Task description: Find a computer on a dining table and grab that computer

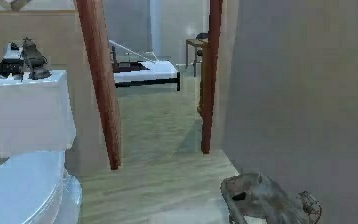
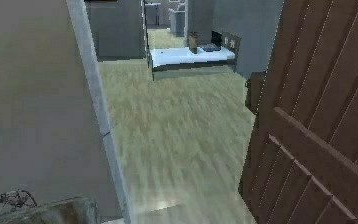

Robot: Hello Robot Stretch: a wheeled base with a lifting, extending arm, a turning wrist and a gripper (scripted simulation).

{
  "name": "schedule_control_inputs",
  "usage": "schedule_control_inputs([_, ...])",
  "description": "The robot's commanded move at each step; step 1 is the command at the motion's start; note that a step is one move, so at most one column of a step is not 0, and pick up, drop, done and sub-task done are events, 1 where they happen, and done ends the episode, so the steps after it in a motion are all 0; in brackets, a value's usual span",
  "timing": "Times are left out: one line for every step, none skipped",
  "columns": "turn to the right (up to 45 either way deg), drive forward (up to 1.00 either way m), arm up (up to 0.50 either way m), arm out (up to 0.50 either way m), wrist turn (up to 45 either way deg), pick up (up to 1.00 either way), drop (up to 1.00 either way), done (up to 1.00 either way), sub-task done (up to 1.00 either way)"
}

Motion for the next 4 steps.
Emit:
schedule_control_inputs([0.0,1.0,0.0,0.0,0.0,0.0,0.0,0.0,0.0])
schedule_control_inputs([15.0,0.0,0.0,0.0,0.0,0.0,0.0,0.0,0.0])
schedule_control_inputs([0.0,0.05,0.0,0.0,0.0,0.0,0.0,0.0,0.0])
schedule_control_inputs([-21.0,0.0,0.0,0.0,0.0,0.0,0.0,0.0,0.0])
